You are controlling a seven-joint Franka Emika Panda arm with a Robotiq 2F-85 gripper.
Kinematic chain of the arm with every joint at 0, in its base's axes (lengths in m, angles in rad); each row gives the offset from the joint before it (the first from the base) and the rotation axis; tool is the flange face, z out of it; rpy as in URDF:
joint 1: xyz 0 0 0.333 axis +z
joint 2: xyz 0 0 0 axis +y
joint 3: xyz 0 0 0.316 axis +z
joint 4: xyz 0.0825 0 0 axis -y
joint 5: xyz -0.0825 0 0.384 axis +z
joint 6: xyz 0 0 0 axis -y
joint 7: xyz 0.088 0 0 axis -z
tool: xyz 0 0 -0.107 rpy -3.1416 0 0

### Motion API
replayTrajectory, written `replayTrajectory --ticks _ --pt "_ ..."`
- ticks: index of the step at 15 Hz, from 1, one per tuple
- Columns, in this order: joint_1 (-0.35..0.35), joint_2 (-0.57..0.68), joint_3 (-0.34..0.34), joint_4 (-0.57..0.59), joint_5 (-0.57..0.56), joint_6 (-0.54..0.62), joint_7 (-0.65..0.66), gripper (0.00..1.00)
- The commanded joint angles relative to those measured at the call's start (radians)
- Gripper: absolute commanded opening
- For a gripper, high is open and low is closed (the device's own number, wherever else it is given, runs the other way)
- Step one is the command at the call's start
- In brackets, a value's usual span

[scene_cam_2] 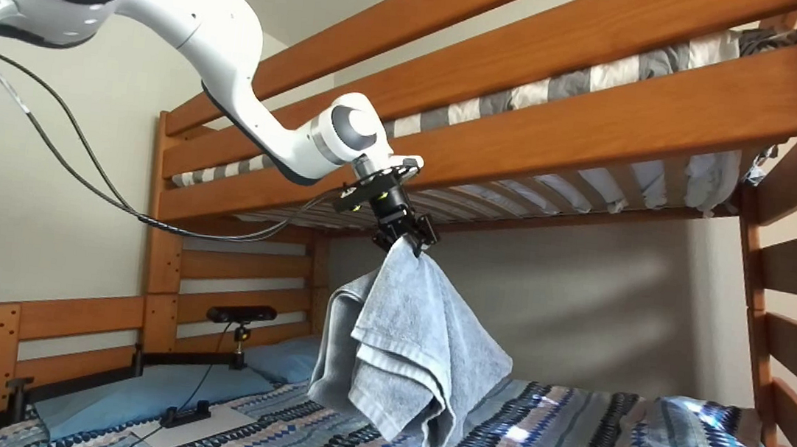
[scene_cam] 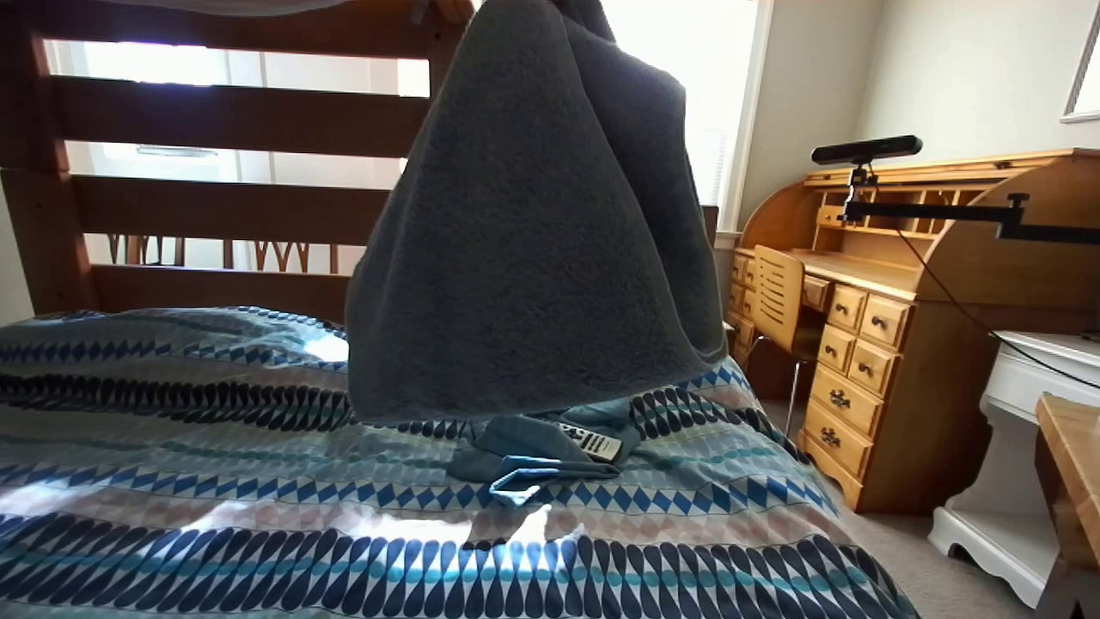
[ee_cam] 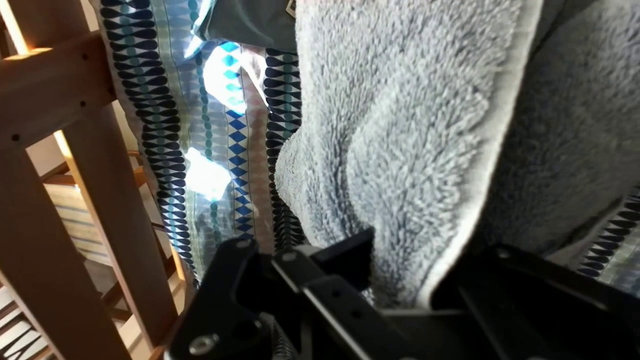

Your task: Pick up the towel from the top of the bed and put it on the bed

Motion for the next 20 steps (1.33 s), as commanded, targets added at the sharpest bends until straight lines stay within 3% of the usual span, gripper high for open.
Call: replayTrajectory --ticks 1,2,5,6,9,13,20 --pt "-0.009 -0.002 0.004 -0.002 0.091 0.045 -0.071 0.03" --pt "0.008 0.018 -0.01 0.005 0.03 0.014 -0.019 0.12" --pt "0.008 0.022 -0.009 0.005 0.053 0.022 -0.036 0.12" --pt "0.008 0.022 -0.008 0.005 0.054 0.023 -0.036 0.03" --pt "0.001 0.062 -0.036 0.002 0.014 0.083 -0.001 0.03" --pt "-0.007 0.177 -0.074 -0.009 0.042 0.148 -0.002 0.03" --pt "-0.002 0.369 -0.073 -0.025 0.116 0.19 -0.051 0.03"
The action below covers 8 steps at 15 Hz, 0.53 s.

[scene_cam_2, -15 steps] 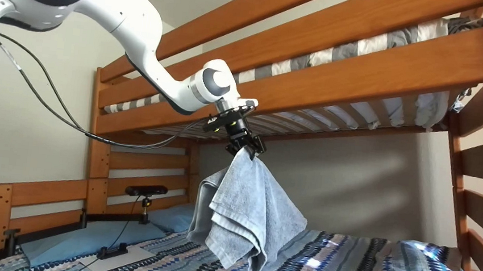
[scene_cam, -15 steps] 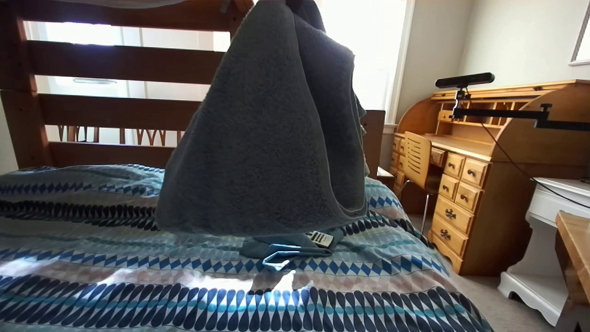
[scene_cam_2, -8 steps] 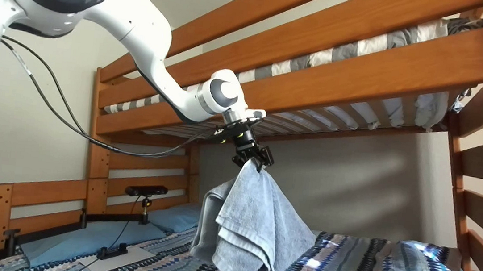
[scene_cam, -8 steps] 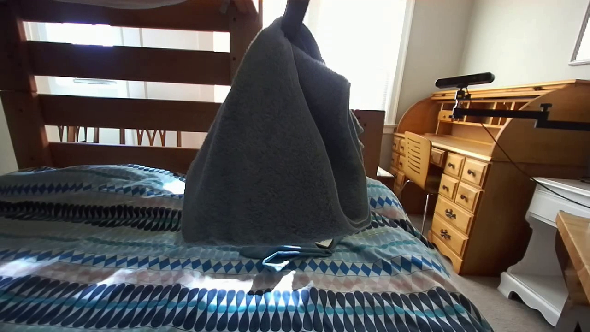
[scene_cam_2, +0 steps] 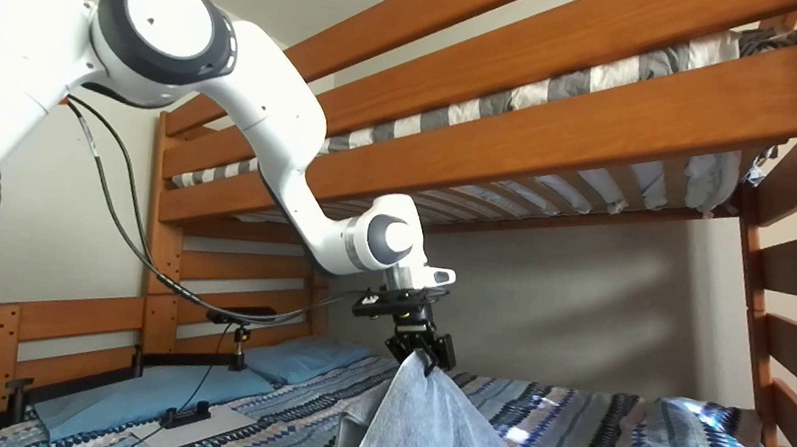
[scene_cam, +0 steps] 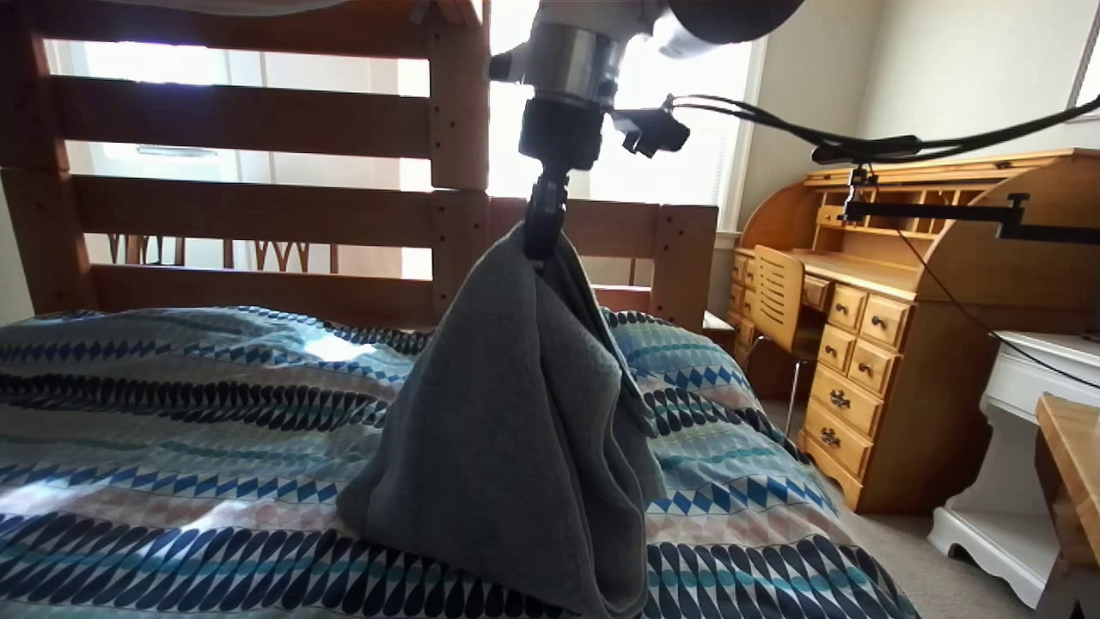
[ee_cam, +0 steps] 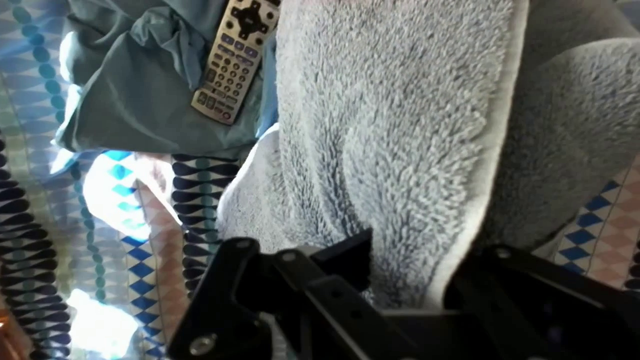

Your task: Pick up the towel from the top of the bed and put it on the bed

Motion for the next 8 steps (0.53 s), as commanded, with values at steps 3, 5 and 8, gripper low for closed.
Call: replayTrajectory --ticks 3,5,8 --pt "-0.004 0.089 -0.012 -0.03 0.038 0.043 -0.032 0.03" --pt "-0.007 0.115 -0.033 -0.042 0.023 0.08 -0.028 0.03" --pt "-0.026 0.155 -0.036 -0.046 0.043 0.079 -0.054 0.03"
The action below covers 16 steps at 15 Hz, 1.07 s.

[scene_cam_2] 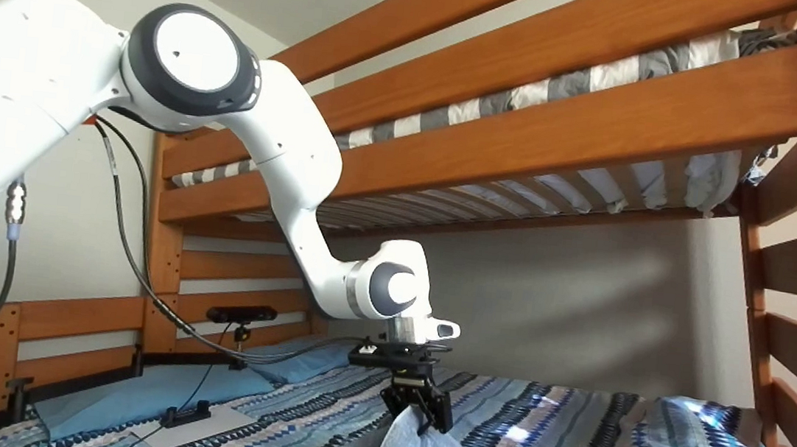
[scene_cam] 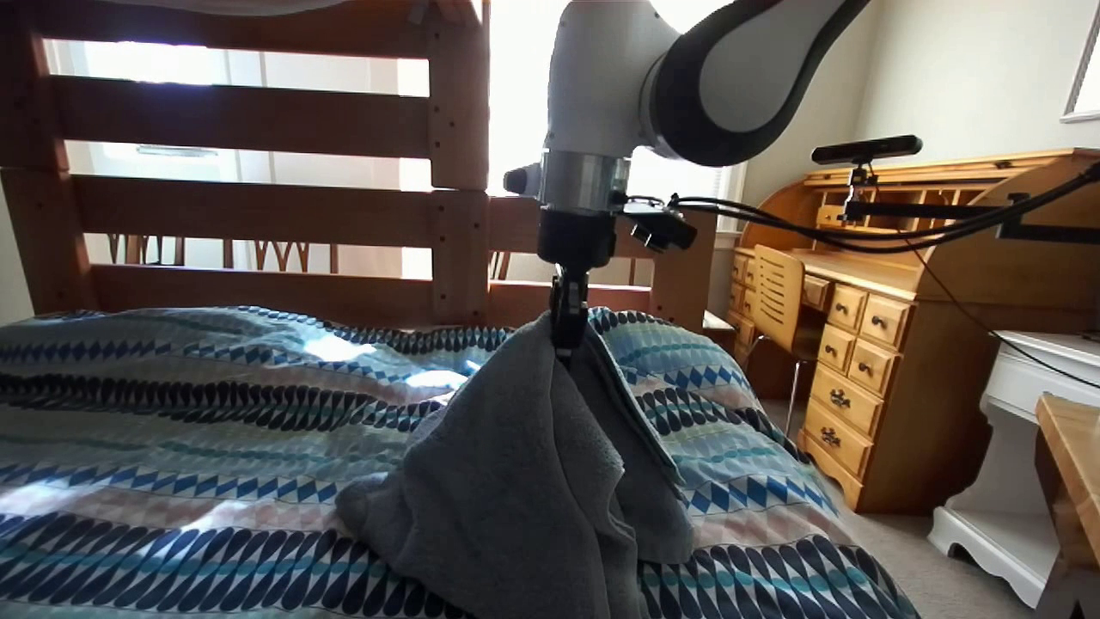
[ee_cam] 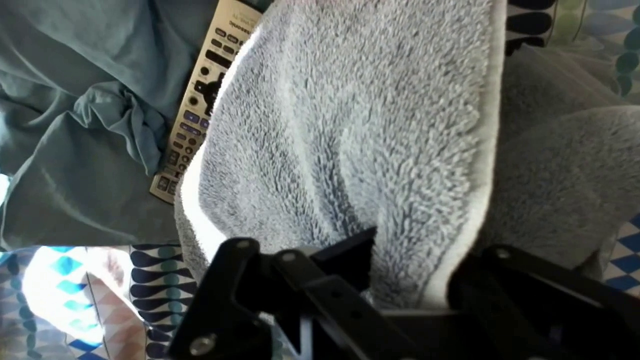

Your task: Pick up the towel from the top of the bed and put it on the bed

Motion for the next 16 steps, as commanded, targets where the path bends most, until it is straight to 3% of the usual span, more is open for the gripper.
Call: replayTrajectory --ticks 1,12,13,14,16 --pt "-0.024 0.043 0.001 -0.013 0.04 0.013 -0.054 0.03" --pt "-0.022 0.138 0.001 -0.008 0.019 -0.003 -0.138 0.03" --pt "-0.024 0.127 0.008 -0.008 0.019 -0.009 -0.154 0.37" --pt "-0.023 0.115 0.011 -0.011 0.018 -0.01 -0.161 0.38" --pt "-0.029 0.072 0.033 -0.028 0.034 -0.026 -0.176 0.51"
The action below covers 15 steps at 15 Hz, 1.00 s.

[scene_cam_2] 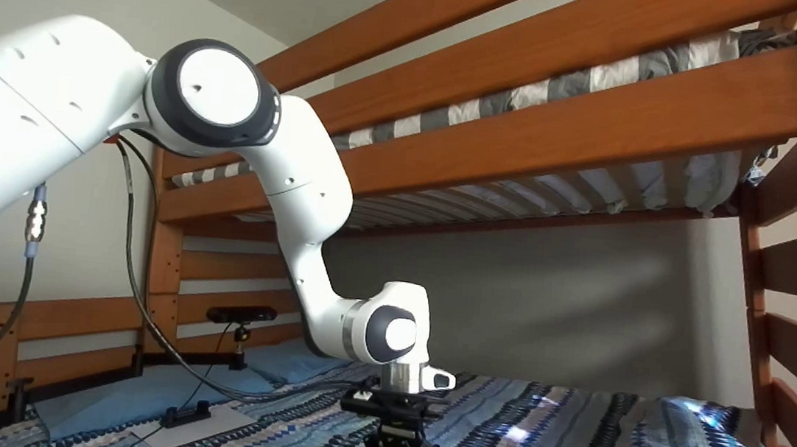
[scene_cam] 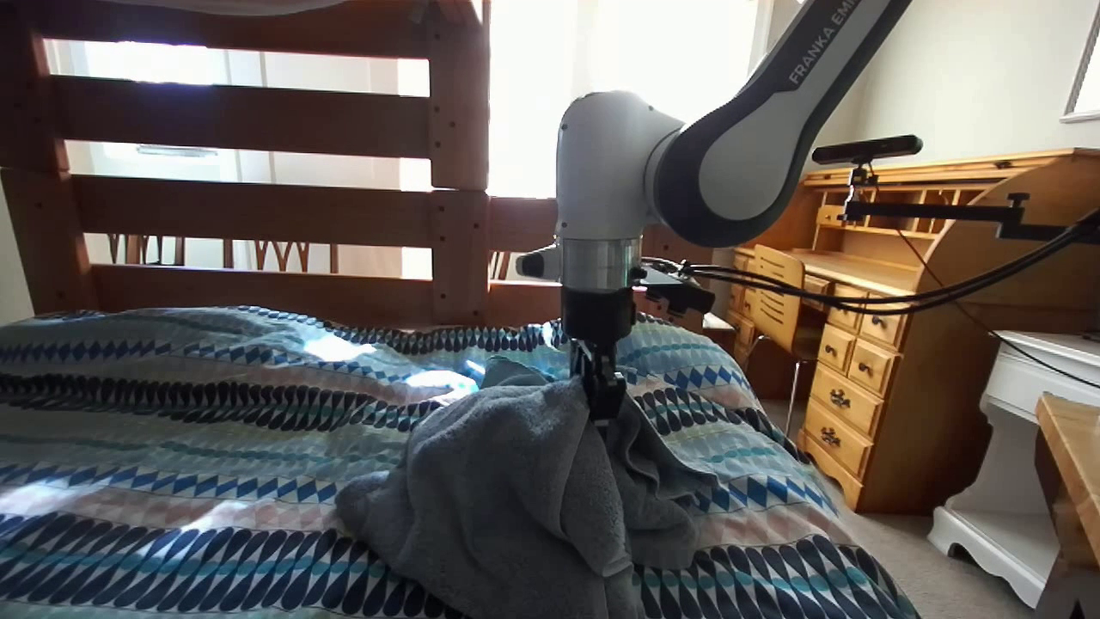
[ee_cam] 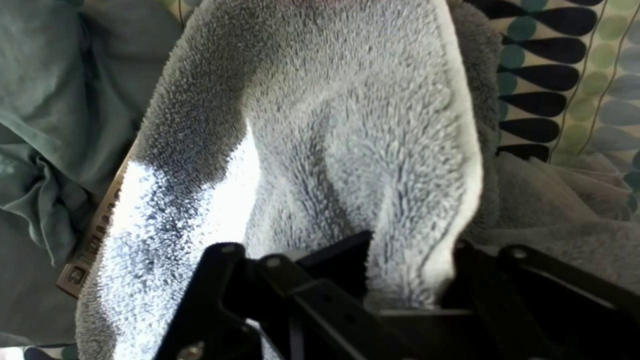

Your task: Pick up the towel from the top of the bed and put it on the bed

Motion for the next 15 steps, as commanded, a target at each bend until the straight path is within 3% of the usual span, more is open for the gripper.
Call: replayTrajectory --ticks 1,7,12,14,15 --pt "-0.02 -0.072 0.058 -0.029 0.058 -0.06 -0.058 0.58" --pt "0.012 -0.289 0.107 -0.049 0.114 -0.269 -0.003 0.99" --pt "0.035 -0.458 0.106 -0.05 0.159 -0.293 0.143 1.0" --pt "0.056 -0.514 0.087 -0.051 0.118 -0.321 0.251 1.0" --pt "0.044 -0.441 0.098 -0.005 0.124 -0.296 0.167 1.0"
